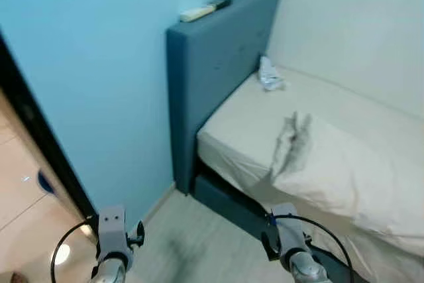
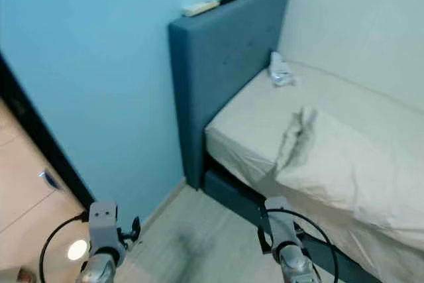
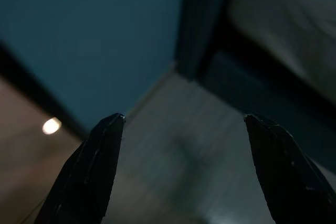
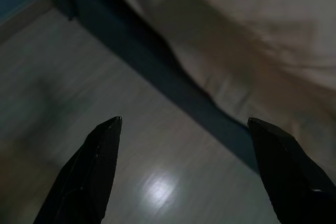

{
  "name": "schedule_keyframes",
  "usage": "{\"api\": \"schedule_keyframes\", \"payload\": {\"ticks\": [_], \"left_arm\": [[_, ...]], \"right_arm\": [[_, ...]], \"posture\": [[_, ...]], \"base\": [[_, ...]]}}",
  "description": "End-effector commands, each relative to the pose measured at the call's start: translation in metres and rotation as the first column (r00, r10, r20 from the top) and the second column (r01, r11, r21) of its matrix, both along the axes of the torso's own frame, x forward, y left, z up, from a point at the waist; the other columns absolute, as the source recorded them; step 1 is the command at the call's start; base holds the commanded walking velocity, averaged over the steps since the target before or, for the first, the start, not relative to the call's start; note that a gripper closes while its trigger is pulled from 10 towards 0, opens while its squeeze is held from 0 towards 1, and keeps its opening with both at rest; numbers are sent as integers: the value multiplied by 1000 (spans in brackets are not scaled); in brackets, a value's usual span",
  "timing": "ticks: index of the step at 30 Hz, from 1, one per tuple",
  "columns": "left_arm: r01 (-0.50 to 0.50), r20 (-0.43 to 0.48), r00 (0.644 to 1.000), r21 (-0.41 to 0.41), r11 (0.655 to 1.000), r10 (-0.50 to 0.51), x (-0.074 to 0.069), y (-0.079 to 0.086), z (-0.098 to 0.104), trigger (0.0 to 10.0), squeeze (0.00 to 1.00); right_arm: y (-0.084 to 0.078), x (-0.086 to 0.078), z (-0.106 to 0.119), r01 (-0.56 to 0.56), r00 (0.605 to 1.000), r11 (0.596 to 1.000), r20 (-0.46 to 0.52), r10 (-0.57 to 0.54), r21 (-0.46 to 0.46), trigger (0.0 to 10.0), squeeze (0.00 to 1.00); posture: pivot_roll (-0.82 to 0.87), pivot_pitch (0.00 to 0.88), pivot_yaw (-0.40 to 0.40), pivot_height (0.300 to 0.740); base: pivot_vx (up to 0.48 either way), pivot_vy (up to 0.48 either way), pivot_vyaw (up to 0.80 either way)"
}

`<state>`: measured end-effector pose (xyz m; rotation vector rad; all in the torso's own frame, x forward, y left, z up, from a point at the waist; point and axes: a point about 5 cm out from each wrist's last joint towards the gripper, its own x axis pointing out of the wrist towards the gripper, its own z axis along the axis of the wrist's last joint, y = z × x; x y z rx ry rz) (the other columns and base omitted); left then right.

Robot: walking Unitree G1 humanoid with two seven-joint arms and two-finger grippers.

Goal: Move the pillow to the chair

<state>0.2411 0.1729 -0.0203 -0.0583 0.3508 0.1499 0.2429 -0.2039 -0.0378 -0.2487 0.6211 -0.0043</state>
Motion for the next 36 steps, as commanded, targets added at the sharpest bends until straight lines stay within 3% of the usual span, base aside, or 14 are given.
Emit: {"api": "schedule_keyframes", "payload": {"ticks": [1,17,36], "left_arm": [[3,-50,999,2,1000,-3,-10,4,-9,10000,0],[55,-77,996,35,998,-52,-10,-9,-12,10000,0],[94,-56,994,74,993,-90,-11,-8,-11,10000,0]], "right_arm": [[5,-2,-3,-14,1000,1000,-12,14,4,10000,0],[3,1,1,-9,1000,1000,3,9,1,10000,0],[2,-4,-2,-5,1000,1000,0,5,4,10000,0]], "posture": [[19,45,-31,740],[8,42,-26,740],[1,24,-29,740]], "base": [[0,0,-800],[0,0,-800],[0,0,-800]]}}
